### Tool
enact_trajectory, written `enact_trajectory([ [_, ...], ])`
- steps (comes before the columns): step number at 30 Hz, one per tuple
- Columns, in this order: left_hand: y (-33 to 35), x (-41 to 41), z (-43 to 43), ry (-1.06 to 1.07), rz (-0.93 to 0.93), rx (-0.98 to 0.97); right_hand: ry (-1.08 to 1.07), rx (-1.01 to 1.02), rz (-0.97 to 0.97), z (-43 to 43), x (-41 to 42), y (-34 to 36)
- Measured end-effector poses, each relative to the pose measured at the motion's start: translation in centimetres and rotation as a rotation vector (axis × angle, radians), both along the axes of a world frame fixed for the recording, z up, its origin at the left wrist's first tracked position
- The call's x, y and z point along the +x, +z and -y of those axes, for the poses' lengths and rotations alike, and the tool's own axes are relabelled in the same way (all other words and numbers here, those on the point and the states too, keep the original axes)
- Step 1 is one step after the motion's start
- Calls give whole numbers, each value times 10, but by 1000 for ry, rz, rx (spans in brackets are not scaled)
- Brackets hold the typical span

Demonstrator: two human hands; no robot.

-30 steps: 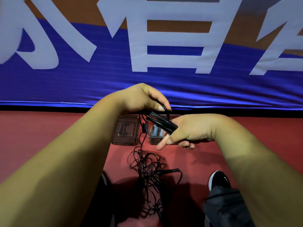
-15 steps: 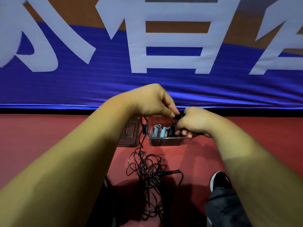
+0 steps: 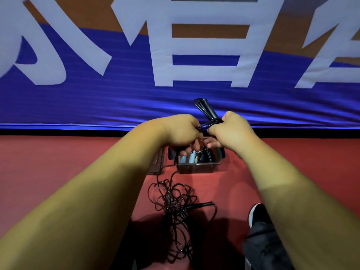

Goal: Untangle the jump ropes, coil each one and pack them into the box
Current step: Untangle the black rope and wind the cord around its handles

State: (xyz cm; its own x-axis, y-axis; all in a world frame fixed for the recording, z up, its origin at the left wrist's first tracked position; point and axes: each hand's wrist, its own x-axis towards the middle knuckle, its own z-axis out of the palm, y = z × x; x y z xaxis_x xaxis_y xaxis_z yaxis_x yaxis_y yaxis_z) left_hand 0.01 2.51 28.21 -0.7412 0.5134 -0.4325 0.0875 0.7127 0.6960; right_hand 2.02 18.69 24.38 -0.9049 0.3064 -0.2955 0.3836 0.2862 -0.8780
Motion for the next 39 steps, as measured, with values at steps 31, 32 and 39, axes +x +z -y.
enact_trajectory([
  [31,-23,-13,-25,429,58,667,178,-107,53,5,12,15],
  [32,-24,-14,-26,435,58,678,181,-66,31,4,12,15],
  [39,-27,-15,-28,464,60,667,269,-151,29,-1,14,16],
])
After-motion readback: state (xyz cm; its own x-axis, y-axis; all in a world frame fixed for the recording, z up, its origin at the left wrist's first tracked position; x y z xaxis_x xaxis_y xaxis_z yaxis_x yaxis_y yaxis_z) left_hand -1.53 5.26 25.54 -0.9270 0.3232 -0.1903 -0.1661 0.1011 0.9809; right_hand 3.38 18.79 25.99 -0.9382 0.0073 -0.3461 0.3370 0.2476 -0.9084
